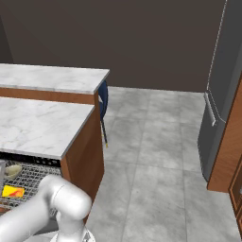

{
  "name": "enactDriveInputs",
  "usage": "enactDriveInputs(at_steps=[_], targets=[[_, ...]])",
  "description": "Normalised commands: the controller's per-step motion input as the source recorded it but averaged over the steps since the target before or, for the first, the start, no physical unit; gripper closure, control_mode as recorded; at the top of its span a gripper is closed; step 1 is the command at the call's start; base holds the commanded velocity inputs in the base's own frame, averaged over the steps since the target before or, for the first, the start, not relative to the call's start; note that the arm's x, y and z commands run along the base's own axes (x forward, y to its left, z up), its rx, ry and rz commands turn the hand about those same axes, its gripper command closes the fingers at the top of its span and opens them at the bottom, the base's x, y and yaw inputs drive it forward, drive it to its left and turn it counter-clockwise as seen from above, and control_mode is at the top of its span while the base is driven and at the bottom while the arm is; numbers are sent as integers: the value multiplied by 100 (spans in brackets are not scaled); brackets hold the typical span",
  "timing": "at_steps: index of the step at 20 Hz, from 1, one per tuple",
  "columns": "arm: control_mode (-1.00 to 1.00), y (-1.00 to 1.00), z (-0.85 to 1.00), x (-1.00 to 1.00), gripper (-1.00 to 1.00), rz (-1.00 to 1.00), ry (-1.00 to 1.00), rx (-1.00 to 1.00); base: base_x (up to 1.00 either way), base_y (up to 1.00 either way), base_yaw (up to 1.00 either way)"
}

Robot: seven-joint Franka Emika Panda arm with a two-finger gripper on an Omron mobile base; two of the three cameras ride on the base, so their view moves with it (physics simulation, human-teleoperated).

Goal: Pick up the cup and bowl from the counter, place them in the dishwasher, and close the dishwasher door.

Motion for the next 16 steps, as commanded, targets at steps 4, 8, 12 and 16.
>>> enactDriveInputs(at_steps=[4,8,12,16], targets=[[-100,0,-71,7,100,0,0,0,0,0,0],[-100,0,-49,21,100,0,0,0,0,0,0],[-100,0,-29,27,100,0,0,0,0,0,0],[-100,0,-34,28,100,0,0,0,0,0,0]])
